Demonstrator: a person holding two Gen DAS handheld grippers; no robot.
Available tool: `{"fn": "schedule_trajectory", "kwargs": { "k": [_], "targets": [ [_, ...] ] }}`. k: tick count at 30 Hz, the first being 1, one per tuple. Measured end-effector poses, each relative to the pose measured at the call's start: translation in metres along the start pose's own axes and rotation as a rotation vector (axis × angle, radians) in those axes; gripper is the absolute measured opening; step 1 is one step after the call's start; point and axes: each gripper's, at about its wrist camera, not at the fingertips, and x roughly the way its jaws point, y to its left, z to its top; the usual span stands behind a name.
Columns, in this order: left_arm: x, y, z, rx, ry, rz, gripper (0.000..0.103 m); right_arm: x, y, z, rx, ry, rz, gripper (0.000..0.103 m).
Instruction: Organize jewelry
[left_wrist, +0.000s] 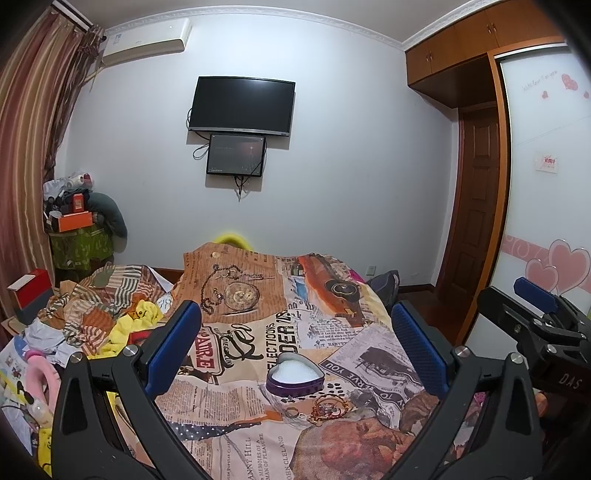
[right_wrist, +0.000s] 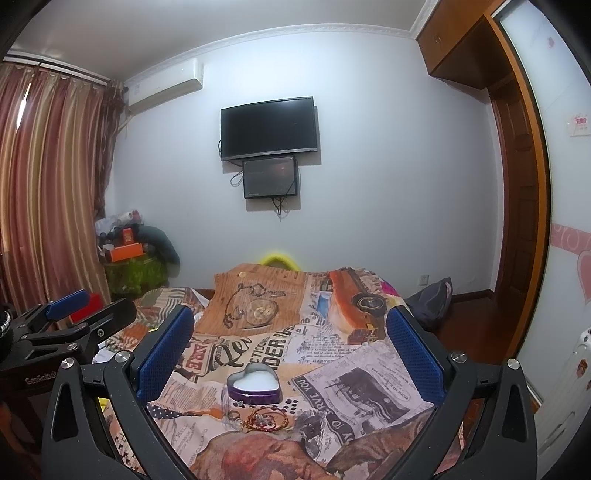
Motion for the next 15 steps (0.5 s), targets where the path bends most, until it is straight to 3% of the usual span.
{"fn": "schedule_trajectory", "kwargs": {
  "k": [15],
  "targets": [
    [0.0054,-0.0027,-0.0012,0.002,0.006,-0.001,0.103,0.0011,0.0008,0.0002,0.001,0.003,0.000,0.103]
  ]
}}
